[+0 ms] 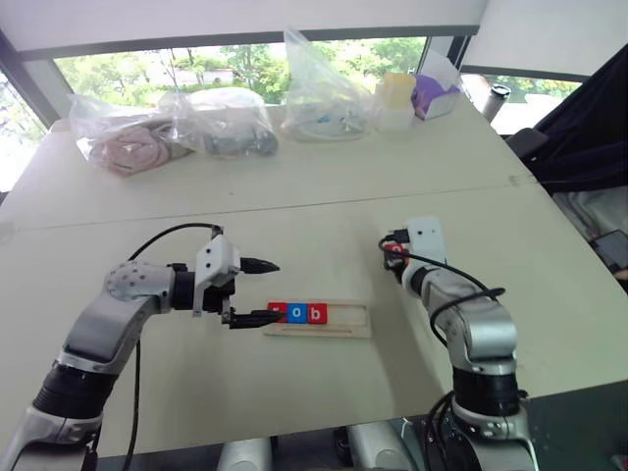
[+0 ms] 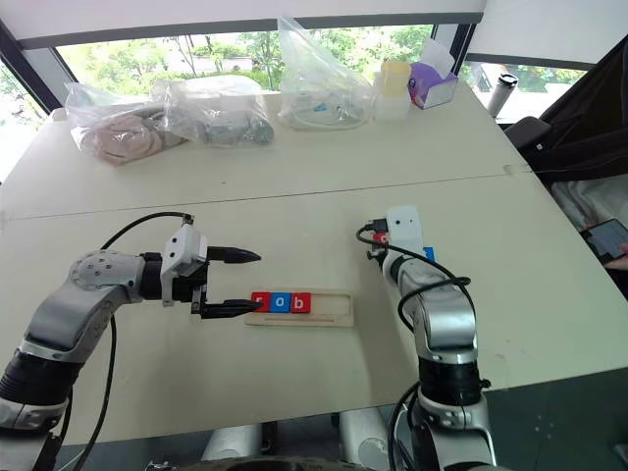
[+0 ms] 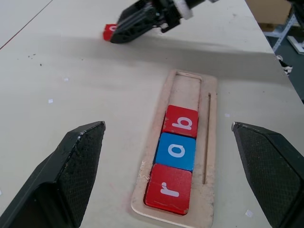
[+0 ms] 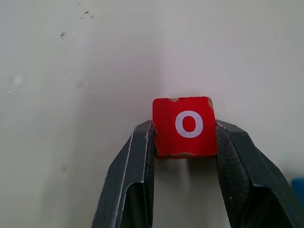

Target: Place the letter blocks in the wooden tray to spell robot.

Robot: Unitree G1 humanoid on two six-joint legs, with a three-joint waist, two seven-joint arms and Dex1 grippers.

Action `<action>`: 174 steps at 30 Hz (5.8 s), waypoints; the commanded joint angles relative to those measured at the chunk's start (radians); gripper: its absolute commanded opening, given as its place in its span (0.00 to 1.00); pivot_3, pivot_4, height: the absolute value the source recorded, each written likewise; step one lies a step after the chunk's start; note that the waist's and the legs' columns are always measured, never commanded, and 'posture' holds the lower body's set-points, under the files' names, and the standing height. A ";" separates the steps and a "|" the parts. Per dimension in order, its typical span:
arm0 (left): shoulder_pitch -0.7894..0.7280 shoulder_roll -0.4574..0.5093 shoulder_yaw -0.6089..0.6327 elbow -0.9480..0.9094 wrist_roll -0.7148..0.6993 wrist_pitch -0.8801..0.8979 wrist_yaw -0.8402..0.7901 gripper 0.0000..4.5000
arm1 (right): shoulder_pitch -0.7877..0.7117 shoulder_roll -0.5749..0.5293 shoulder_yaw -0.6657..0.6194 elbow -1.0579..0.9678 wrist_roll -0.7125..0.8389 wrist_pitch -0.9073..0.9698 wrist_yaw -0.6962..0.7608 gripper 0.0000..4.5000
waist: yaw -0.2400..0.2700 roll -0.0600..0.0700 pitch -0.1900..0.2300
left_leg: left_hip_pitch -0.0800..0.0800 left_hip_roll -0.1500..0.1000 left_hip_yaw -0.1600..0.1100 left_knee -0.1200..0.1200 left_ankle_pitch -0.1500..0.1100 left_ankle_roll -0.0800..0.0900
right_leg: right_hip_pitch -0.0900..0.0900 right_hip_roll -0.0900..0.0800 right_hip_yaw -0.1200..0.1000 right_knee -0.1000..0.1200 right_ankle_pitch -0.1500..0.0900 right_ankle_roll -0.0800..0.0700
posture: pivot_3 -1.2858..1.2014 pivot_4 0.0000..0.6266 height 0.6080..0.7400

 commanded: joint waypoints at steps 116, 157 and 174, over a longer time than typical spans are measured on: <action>-0.039 -0.020 -0.021 0.017 0.005 -0.044 0.029 1.00 | -0.122 -0.608 0.433 0.051 0.094 -0.559 0.877 0.24 | 0.017 -0.002 0.003 | 0.012 -0.001 0.002 0.001 0.000 0.000 | 0.013 0.000 0.002 -0.003 -0.004 0.001 | 0.52 0.24 1.00; -0.045 -0.030 -0.026 0.023 0.013 -0.045 0.036 1.00 | -0.162 -0.635 0.362 0.160 0.079 -0.597 0.830 0.99 | 0.017 -0.002 0.003 | 0.012 -0.001 0.002 0.000 0.000 0.001 | 0.012 0.000 0.002 -0.004 -0.004 0.001 | 0.52 0.24 1.00; -0.039 -0.025 -0.020 0.014 0.011 -0.044 0.038 1.00 | -0.131 -0.593 0.421 0.160 0.029 -0.646 0.830 0.99 | 0.017 -0.002 0.003 | 0.012 -0.001 0.002 0.000 0.000 0.000 | 0.012 0.000 0.002 -0.004 -0.004 0.001 | 0.52 0.24 1.00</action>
